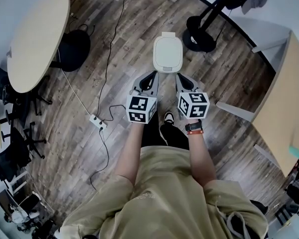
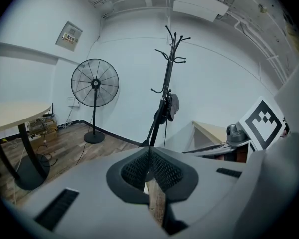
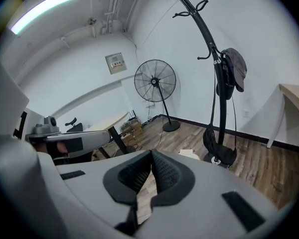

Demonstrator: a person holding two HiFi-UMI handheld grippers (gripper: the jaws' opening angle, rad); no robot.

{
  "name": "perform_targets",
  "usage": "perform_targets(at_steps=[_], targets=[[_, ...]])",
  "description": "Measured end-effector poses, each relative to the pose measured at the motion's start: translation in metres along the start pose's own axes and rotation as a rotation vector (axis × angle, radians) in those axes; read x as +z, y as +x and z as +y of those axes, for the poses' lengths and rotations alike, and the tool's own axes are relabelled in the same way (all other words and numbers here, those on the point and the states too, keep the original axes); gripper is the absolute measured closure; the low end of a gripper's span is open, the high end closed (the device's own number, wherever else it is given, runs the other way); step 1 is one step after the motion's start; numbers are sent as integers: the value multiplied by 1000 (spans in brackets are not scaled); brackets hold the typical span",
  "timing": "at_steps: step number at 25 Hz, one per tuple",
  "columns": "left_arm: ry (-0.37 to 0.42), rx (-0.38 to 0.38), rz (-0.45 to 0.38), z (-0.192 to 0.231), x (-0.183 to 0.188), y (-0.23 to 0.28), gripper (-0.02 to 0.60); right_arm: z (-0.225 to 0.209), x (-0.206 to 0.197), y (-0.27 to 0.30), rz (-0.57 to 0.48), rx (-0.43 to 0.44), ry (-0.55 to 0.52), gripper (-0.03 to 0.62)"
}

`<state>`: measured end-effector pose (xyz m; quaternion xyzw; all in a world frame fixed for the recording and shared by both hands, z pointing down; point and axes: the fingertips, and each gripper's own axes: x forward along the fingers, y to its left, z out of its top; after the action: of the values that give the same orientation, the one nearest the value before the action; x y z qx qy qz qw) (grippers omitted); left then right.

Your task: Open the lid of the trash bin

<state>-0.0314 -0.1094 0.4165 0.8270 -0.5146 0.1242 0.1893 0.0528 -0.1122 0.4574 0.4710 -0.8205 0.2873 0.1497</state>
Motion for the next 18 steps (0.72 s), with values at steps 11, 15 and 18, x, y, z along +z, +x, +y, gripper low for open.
perform_targets(at_steps=[11, 15, 18], targets=[[-49, 5, 33, 7, -38, 26, 558, -22, -26, 25, 46, 11, -15, 577], [-50, 9, 42, 12, -49, 39, 558, -30, -35, 38, 69, 22, -31, 577], [-58, 9, 52, 14, -58, 49, 558, -38, -42, 47, 88, 27, -34, 577]])
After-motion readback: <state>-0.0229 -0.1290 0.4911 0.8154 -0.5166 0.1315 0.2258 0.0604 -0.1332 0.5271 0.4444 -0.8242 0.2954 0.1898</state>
